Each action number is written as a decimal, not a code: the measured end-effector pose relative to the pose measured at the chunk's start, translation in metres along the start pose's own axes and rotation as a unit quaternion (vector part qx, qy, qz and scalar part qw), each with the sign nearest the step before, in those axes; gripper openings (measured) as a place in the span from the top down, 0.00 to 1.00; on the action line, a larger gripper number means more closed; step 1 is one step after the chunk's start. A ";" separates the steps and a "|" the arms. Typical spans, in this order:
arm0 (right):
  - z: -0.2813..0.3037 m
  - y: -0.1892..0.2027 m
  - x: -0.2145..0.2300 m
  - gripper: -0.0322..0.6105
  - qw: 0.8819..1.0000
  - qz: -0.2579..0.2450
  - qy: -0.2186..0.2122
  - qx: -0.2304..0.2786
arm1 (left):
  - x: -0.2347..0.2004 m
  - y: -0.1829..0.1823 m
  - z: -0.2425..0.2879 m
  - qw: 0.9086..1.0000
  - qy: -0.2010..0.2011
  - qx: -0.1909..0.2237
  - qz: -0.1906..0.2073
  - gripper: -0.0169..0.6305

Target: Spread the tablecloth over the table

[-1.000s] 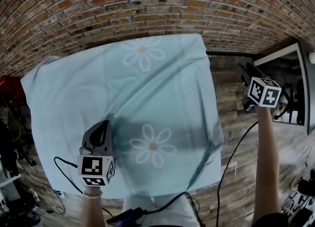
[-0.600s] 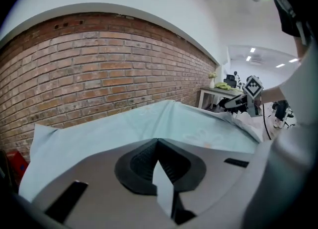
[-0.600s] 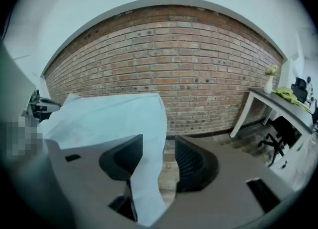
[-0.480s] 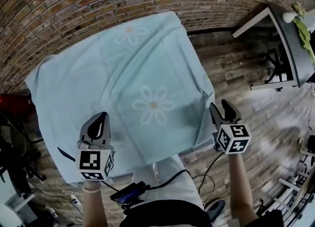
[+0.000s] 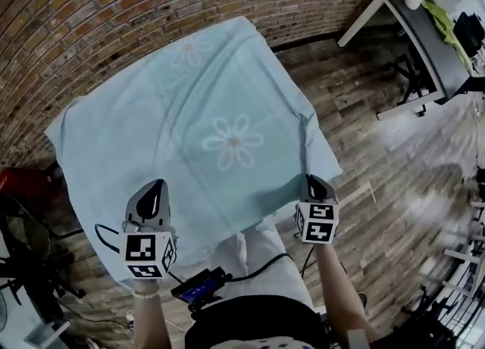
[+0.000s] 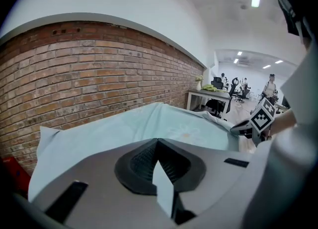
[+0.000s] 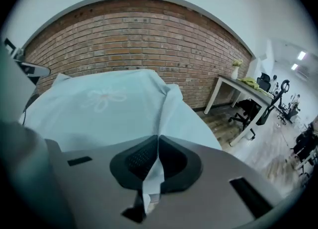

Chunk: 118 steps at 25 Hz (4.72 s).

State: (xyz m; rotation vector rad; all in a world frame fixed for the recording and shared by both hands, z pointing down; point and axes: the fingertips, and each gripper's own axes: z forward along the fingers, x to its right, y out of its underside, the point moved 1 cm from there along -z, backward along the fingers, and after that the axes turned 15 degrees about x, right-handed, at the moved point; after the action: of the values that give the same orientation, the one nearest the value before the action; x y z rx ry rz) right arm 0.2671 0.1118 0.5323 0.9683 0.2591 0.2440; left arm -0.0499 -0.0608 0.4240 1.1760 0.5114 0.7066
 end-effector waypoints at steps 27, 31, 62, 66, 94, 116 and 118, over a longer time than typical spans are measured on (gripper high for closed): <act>0.039 0.017 0.257 0.90 0.978 -0.082 0.172 -0.090 | 0.005 0.033 0.001 0.999 0.001 -0.047 -0.007 0.95; 0.043 0.028 0.258 0.90 0.978 -0.067 0.159 -0.116 | 0.002 0.036 0.000 0.999 -0.006 -0.052 -0.006 0.95; 0.012 -0.180 -0.185 0.86 0.928 -0.111 -0.329 0.137 | -0.333 0.043 -0.072 0.944 -0.326 -0.022 -0.042 0.68; 0.015 -0.176 -0.221 0.86 0.931 -0.117 -0.322 0.122 | -0.388 0.073 -0.066 0.948 -0.307 -0.051 -0.060 0.68; 0.037 -0.167 -0.326 0.86 0.932 -0.159 -0.316 0.072 | -0.550 0.131 -0.057 0.936 -0.322 -0.139 0.020 0.95; 0.009 -0.202 -0.269 0.88 0.919 -0.132 -0.330 0.169 | -0.372 0.014 -0.100 0.958 -0.279 0.054 -0.033 0.95; 0.000 -0.210 -0.249 0.88 0.916 -0.126 -0.332 0.187 | -0.333 -0.010 -0.100 0.961 -0.266 0.071 -0.023 0.95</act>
State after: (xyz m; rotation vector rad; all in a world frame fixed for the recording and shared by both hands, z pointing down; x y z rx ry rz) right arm 0.0508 -0.0813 0.3838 1.3243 -0.2071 -0.3907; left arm -0.3440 -0.2415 0.3831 1.4200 0.1357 0.2926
